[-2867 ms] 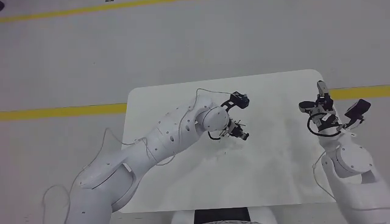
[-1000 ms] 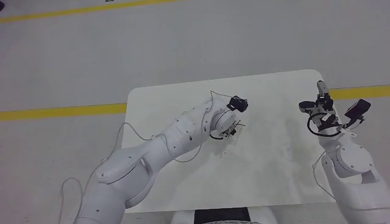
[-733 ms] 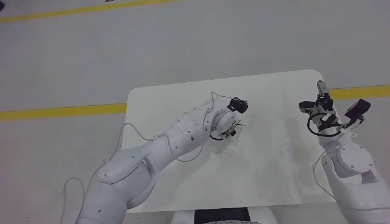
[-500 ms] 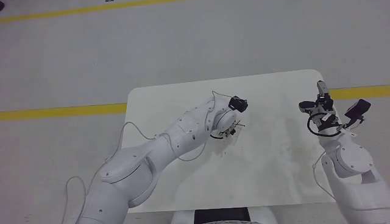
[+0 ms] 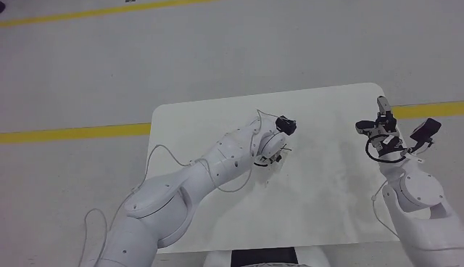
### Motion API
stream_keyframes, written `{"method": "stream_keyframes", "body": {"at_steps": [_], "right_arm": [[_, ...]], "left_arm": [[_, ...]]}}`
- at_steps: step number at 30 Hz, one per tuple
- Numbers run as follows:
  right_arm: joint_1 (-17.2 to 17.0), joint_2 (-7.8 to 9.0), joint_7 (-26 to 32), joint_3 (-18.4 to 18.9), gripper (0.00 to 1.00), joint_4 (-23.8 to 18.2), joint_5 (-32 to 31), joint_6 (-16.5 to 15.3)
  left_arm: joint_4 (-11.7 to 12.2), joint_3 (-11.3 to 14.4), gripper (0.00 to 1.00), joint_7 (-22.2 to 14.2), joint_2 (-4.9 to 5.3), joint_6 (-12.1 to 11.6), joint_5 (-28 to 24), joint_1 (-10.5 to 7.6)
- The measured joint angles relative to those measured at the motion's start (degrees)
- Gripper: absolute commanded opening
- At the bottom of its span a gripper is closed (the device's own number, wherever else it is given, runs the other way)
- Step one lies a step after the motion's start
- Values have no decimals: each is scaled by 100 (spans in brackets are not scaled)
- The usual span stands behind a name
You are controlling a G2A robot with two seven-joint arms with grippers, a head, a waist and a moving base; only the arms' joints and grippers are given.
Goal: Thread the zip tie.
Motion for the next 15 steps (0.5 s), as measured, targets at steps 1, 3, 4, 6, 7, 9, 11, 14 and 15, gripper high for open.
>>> {"method": "stream_keyframes", "body": {"at_steps": [1, 3, 4, 6, 7, 9, 11, 14, 15], "right_arm": [[0, 0, 0, 0, 100, 0, 0, 0], [0, 0, 0, 0, 100, 0, 0, 0], [0, 0, 0, 0, 100, 0, 0, 0], [0, 0, 0, 0, 100, 0, 0, 0], [0, 0, 0, 0, 100, 0, 0, 0], [0, 0, 0, 0, 100, 0, 0, 0], [0, 0, 0, 0, 100, 0, 0, 0], [0, 0, 0, 0, 100, 0, 0, 0], [0, 0, 0, 0, 100, 0, 0, 0]], "left_arm": [[24, 3, 15, 4, -15, -3, 5, -5], [88, 13, 14, 13, -49, -6, 31, -19], [114, 19, 13, 15, -63, -5, 46, -25], [173, 23, 13, 26, -97, -13, 57, -35], [199, 23, 13, 31, -110, -22, 59, -40], [263, 22, 13, 44, -139, -47, 61, -50], [327, 22, 13, 60, -164, -76, 61, -52], [428, 19, 12, 82, -204, -121, 54, -61], [466, 16, 11, 90, -219, -134, 53, -69]]}}
